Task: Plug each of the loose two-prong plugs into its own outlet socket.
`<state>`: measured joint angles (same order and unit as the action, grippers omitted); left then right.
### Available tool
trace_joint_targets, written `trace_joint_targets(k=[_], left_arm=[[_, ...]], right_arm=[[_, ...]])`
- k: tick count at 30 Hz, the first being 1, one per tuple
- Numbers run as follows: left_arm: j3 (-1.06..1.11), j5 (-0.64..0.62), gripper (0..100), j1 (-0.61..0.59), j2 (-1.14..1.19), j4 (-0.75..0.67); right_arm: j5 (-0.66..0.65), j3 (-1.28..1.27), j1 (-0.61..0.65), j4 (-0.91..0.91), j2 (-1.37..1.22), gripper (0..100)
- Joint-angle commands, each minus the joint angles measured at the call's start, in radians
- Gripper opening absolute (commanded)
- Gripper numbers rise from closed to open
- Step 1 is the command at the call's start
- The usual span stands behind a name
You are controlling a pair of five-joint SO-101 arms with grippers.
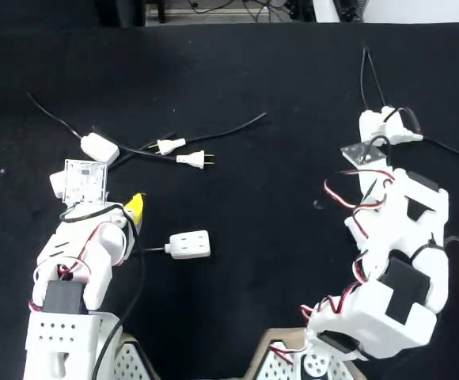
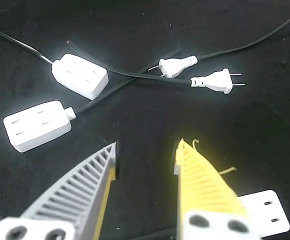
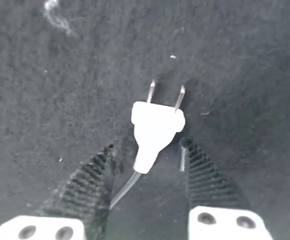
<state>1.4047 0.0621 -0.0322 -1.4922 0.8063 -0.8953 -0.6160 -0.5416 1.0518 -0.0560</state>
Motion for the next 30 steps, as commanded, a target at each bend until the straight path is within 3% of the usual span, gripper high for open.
trace_joint_targets(k=[1, 8, 11, 21, 30], left_arm=[[-0.013, -0.006, 20, -0.008, -0.012, 0.000], [-0.013, -0.006, 20, -0.008, -0.012, 0.002], [-0.013, -0.006, 20, -0.008, -0.012, 0.002], [-0.013, -0.006, 20, -0.008, -0.012, 0.002], [-0.015, -0.006, 20, -0.010, -0.012, 0.002]], right_arm=[[-0.009, 0.051, 0.028, -0.032, 0.005, 18.1], [0.006, -0.019, 0.078, -0.063, 0.005, 16.5], [0.006, -0.090, 0.083, -0.138, 0.005, 1.1], [0.005, -0.153, 0.086, -0.166, 0.196, 1.1], [0.012, -0.240, 0.311, -0.166, 0.387, 1.1]])
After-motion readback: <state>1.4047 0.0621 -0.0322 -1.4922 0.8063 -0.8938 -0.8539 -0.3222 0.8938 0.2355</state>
